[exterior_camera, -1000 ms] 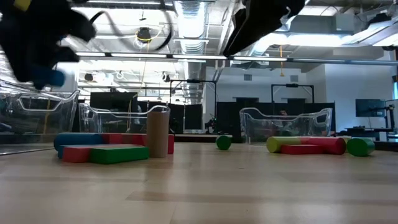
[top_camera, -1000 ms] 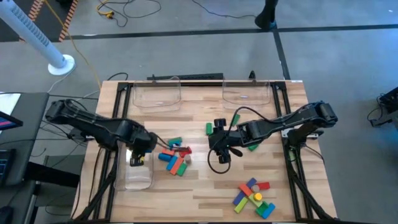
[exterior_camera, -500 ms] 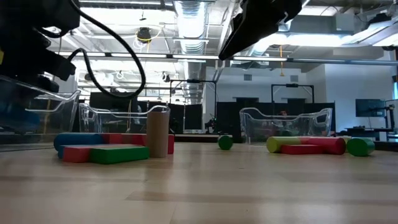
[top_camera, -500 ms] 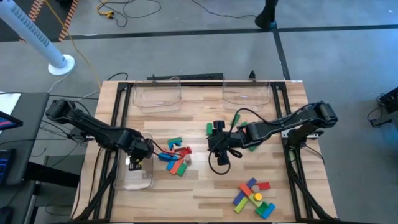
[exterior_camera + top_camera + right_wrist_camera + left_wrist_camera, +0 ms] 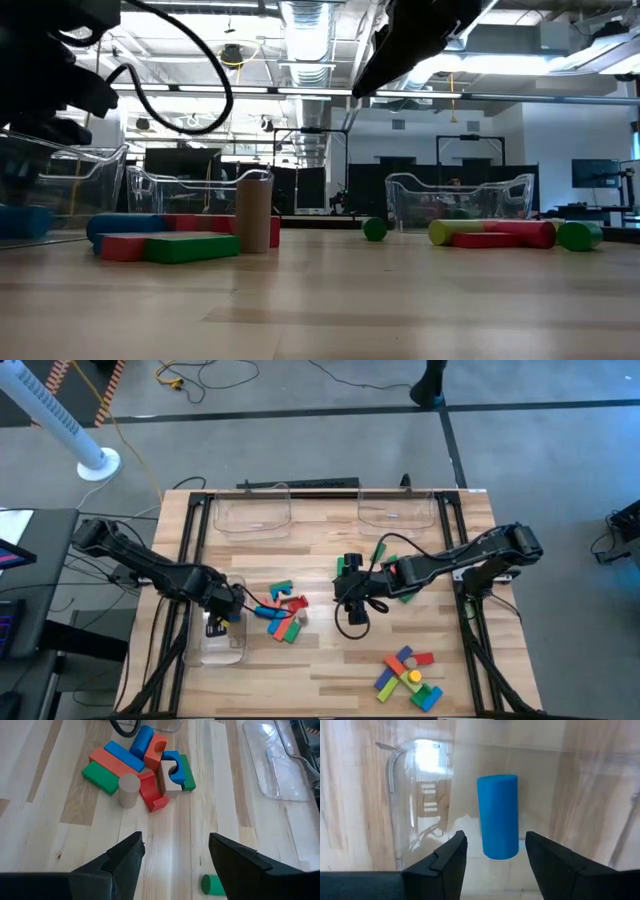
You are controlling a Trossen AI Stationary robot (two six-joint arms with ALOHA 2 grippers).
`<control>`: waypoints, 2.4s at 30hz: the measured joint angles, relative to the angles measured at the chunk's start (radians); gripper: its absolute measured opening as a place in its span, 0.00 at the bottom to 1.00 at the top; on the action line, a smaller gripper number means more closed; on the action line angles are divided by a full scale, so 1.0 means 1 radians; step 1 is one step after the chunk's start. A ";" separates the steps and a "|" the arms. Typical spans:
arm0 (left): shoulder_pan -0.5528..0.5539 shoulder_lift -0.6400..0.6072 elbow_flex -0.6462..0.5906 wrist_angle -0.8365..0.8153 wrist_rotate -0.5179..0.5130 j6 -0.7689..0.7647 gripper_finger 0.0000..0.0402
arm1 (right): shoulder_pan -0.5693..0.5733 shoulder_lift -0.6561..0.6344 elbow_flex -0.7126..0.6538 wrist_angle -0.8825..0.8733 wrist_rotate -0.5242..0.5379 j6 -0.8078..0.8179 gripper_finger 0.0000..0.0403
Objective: Sort blocks by size
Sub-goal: Put the brown arch block into the top right transparent bin
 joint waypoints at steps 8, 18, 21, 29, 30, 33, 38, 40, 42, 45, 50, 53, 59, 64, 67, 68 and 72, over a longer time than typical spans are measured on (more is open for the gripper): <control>0.000 -0.087 0.000 0.028 -0.007 -0.010 0.49 | -0.034 0.074 0.000 0.034 -0.073 -0.011 0.65; 0.000 -0.197 0.036 0.068 -0.040 0.001 0.49 | -0.065 0.137 0.000 0.053 -0.088 -0.046 0.65; 0.000 -0.204 0.085 0.086 -0.094 0.050 0.49 | -0.065 0.132 0.000 0.057 -0.088 -0.054 0.65; 0.033 -0.121 0.169 0.252 -0.224 0.306 0.49 | -0.070 0.131 0.000 0.056 -0.089 -0.051 0.65; 0.046 -0.099 0.174 0.282 -0.219 0.338 0.49 | -0.070 0.131 0.000 0.055 -0.089 -0.048 0.65; 0.091 -0.020 0.175 0.338 -0.202 0.421 0.49 | -0.061 0.131 0.000 0.033 -0.089 -0.035 0.65; 0.179 0.117 0.175 0.409 -0.161 0.491 0.49 | -0.050 0.131 0.000 -0.036 -0.088 0.012 0.65; 0.207 0.151 0.175 0.434 -0.135 0.508 0.49 | -0.046 0.131 0.000 -0.055 -0.087 0.026 0.65; 0.226 0.174 0.175 0.444 -0.108 0.522 0.49 | -0.036 0.131 0.000 -0.072 -0.087 0.036 0.65; 0.244 0.209 0.175 0.459 -0.082 0.530 0.49 | -0.024 0.131 0.000 -0.091 -0.084 0.043 0.65; 0.256 0.296 0.175 0.520 -0.035 0.554 0.49 | -0.017 0.131 0.000 -0.119 -0.079 0.057 0.65; 0.268 0.349 0.175 0.555 -0.034 0.560 0.49 | -0.017 0.130 0.000 -0.156 -0.078 0.088 0.65; 0.326 0.421 0.175 0.593 -0.034 0.564 0.49 | 0.010 0.130 0.000 -0.290 -0.077 0.186 0.65; 0.371 0.474 0.179 0.614 0.032 0.590 0.49 | 0.045 0.130 0.000 -0.331 -0.056 0.237 0.65; 0.379 0.497 0.180 0.624 0.048 0.594 0.49 | 0.062 0.130 0.000 -0.331 -0.031 0.244 0.65; 0.380 0.498 0.180 0.626 0.047 0.598 0.48 | 0.066 0.130 0.000 -0.331 -0.022 0.244 0.65; 0.381 0.500 0.178 0.650 0.047 0.607 0.42 | 0.073 0.130 0.000 -0.330 -0.013 0.249 0.65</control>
